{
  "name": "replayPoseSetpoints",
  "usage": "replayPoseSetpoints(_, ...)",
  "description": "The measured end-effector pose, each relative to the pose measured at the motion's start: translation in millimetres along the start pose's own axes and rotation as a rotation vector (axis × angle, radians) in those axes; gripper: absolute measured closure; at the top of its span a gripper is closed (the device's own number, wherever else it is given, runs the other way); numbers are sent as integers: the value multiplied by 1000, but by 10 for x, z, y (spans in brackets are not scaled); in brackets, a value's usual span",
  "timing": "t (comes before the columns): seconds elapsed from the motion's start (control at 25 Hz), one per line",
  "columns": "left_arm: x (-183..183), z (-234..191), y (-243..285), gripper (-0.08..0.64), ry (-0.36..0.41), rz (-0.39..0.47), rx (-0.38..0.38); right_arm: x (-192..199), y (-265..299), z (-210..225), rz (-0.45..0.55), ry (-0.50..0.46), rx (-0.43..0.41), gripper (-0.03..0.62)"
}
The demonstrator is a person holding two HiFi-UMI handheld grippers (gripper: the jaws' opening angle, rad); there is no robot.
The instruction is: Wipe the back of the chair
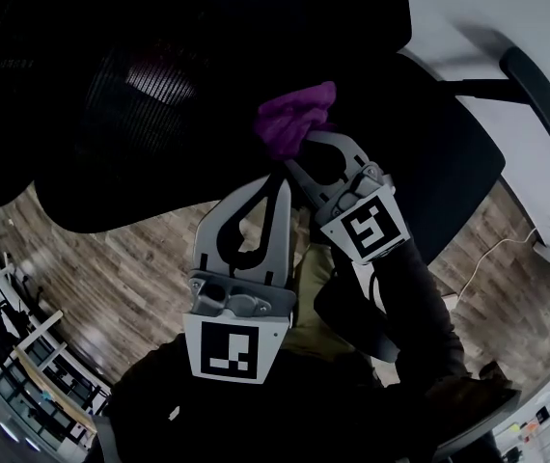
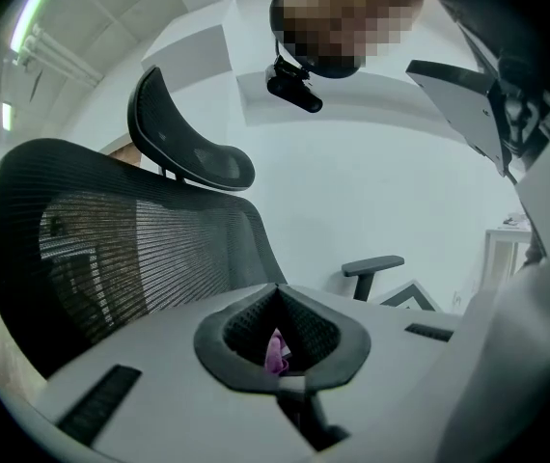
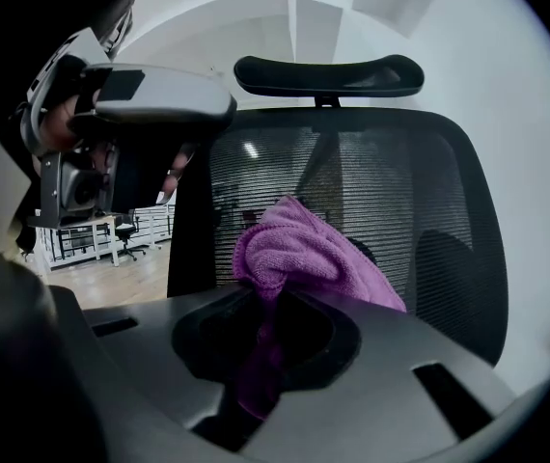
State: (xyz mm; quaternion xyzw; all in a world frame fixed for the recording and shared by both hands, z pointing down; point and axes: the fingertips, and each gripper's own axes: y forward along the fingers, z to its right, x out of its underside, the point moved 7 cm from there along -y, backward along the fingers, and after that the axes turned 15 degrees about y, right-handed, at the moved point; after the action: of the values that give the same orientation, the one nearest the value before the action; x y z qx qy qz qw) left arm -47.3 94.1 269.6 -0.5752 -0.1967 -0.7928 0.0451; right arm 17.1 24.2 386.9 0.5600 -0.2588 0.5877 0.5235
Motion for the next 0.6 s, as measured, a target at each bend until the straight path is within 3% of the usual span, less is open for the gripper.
replayPoseSetpoints(0.6, -42, -9, 212, 551, 16, 0, 52, -72, -35, 318, 33, 21, 87, 548)
